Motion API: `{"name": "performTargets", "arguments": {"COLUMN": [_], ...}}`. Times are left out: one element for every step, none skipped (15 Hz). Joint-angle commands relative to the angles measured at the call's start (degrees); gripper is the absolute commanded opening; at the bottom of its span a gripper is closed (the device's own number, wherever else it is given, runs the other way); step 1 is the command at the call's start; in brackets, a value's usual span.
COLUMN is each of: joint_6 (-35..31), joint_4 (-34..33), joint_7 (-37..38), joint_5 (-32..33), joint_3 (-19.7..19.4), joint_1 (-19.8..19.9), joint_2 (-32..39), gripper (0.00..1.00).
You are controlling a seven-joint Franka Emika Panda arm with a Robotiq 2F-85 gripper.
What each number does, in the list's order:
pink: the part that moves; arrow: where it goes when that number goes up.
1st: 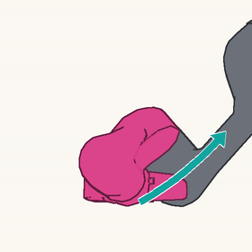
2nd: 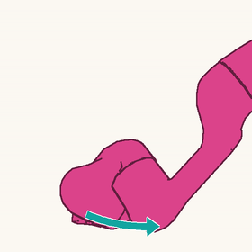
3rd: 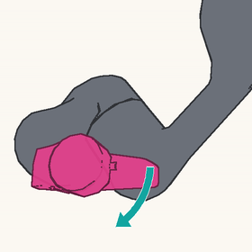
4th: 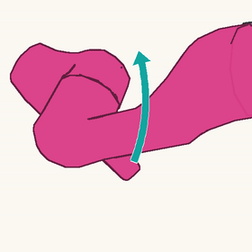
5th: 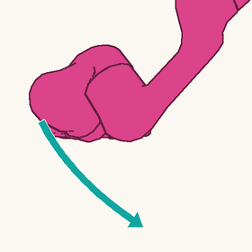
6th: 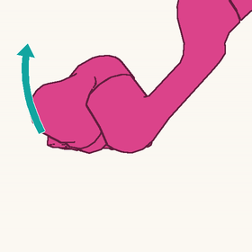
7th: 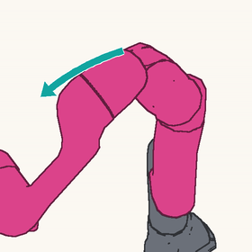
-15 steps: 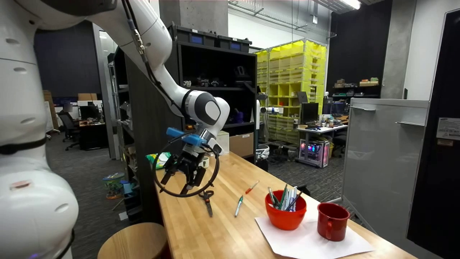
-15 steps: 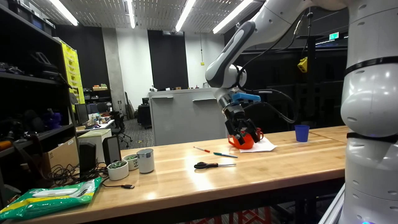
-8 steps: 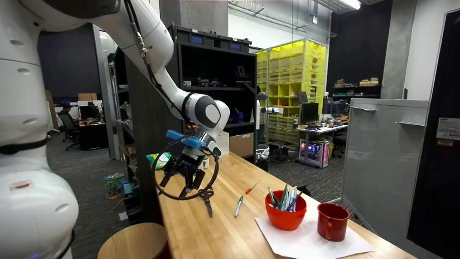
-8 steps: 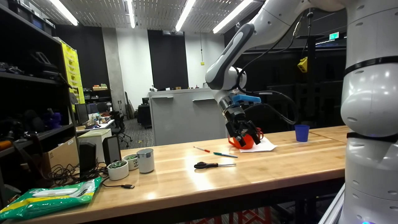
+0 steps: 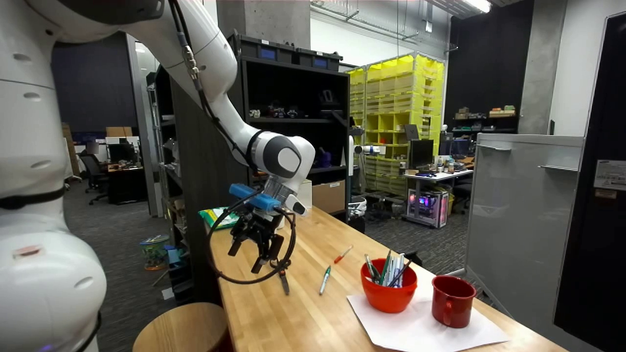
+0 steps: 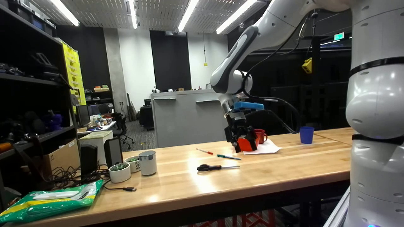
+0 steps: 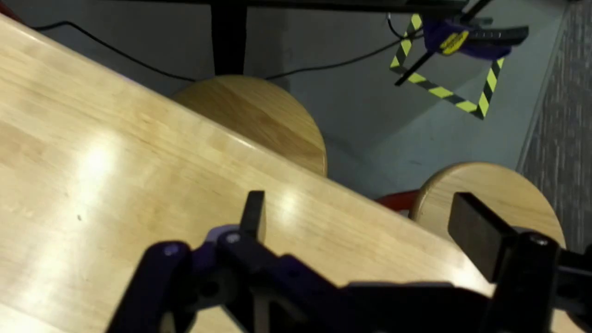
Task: Spin the scissors clockwise and open and close the scissors legs using the thumb and finger placements
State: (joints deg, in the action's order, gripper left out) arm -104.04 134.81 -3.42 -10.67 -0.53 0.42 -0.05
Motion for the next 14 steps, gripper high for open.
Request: {"name": "performTargets", "arguments": {"joint_6": [-11.41,-14.42,-17.65,-20.82,-23.55,-26.14,-28.41,-30.47,-32.33,-34.14,-35.49,-36.56,-37.34,-37.91], "joint_4": [4.42,5.37,6.35,7.21,7.92,8.58,9.2,9.73,10.2,10.61,10.95,11.21,11.39,11.47], "joint_7": [4.11,5.75,8.16,10.68,13.01,15.12,17.3,19.16,20.68,22.5,24.09,25.37,26.45,27.56], "joint_5": [-2.91,-3.06,-2.87,-2.3,-2.01,-1.82,-1.61,-1.5,-1.55,-1.23,-0.9,-0.68,-0.53,-0.33], "joint_3": [0.15,0.25,0.38,0.46,0.52,0.56,0.62,0.66,0.71,0.7,0.64,0.56,0.45,0.37], "joint_1": [-0.13,-0.23,-0.37,-0.47,-0.55,-0.6,-0.69,-0.78,-0.88,-0.97,-1.05,-1.13,-1.16,-1.21], "joint_2": [-0.41,-0.08,0.32,0.74,1.17,1.69,2.02,2.51,2.95,3.41,3.74,4.05,4.34,4.63], "gripper": [1.0,1.0,1.0,1.0,1.0,1.0,1.0,1.0,1.0,1.0,1.0,1.0,1.0,1.0]}}
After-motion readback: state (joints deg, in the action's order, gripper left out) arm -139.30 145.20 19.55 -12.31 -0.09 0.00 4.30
